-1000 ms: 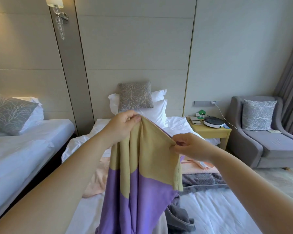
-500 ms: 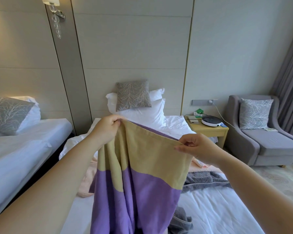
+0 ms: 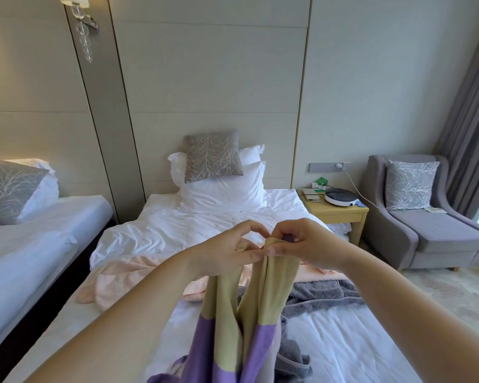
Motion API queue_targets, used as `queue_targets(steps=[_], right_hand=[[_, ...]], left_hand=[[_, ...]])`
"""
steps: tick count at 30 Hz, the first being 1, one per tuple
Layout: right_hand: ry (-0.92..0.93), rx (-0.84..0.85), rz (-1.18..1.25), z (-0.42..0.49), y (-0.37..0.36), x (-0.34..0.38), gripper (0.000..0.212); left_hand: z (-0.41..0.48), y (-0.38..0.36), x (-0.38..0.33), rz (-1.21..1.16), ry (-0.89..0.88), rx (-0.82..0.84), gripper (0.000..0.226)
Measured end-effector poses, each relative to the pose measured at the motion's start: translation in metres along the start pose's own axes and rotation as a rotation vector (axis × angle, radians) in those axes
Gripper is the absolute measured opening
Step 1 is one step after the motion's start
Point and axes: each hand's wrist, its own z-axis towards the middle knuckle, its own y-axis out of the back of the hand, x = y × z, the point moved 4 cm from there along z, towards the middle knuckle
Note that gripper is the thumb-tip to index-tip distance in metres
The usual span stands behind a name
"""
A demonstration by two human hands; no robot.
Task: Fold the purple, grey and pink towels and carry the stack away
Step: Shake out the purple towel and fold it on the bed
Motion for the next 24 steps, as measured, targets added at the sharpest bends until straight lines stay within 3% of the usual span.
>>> queue_targets(steps=[9, 14, 19, 24], right_hand=[[-0.011, 0.049, 0.193, -0.003, -0.001, -0.006, 0.032], [-0.035, 0.167, 0.184, -0.006, -0.003, -0.012, 0.018], [-0.047, 0.106, 0.288, -0.001, -0.001, -0.010, 0.006], [-0.062, -0.006, 0.277, 0.007, -0.001, -0.007, 0.012]], left_hand=[[0.003, -0.003, 0.000, 0.008, 0.004, 0.059, 0.027], [0.004, 0.009, -0.002, -0.038, -0.007, -0.133, 0.017], [0.001, 0.017, 0.000, -0.046, -0.014, -0.202, 0.020], [0.002, 0.031, 0.013, 0.117, 0.018, -0.343, 0.022]])
